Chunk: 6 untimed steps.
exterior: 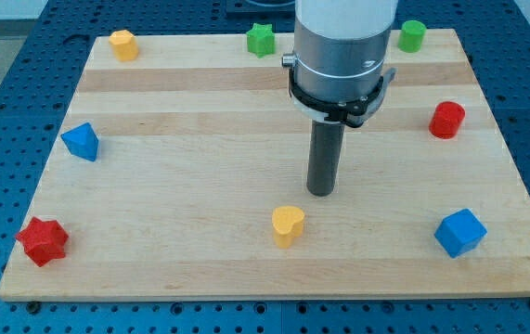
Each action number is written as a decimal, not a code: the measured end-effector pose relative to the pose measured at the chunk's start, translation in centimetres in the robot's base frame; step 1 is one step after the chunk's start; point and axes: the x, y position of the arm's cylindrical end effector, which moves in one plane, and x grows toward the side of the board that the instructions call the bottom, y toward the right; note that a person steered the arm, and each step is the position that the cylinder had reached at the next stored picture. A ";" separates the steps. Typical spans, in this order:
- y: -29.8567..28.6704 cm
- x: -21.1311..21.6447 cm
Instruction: Move the yellow heart close to the top left side of the blue cube
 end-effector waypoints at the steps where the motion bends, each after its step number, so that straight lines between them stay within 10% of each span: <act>1: 3.4 1.1; 6: -7.8 4.0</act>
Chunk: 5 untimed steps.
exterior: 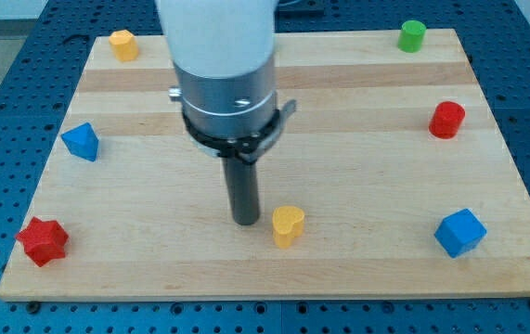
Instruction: Move the yellow heart close to the top left side of the blue cube
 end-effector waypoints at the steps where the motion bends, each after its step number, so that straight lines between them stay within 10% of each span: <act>1: 7.4 -0.7; 5: 4.7 0.5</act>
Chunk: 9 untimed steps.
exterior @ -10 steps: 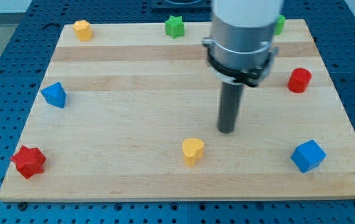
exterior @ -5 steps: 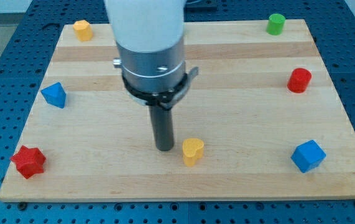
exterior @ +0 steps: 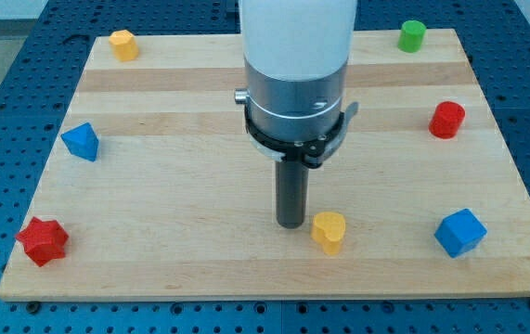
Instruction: Move the yellow heart close to the top left side of the blue cube
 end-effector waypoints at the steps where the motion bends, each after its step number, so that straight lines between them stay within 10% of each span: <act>1: 3.4 0.0; 9: 8.7 5.6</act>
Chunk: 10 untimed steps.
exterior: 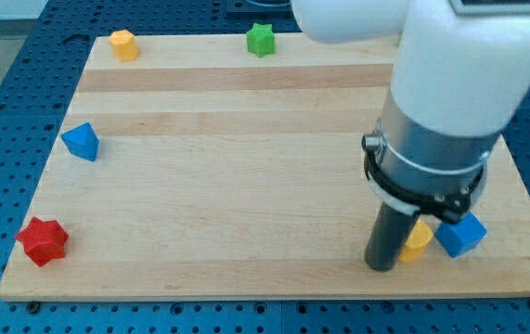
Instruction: Move the yellow heart close to the top left side of the blue cube
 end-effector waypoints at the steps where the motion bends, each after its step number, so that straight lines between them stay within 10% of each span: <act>1: 1.7 0.1; 3: 6.8 -3.6; 6: -4.1 -6.8; 7: -2.4 -12.3; 10: 9.4 -11.1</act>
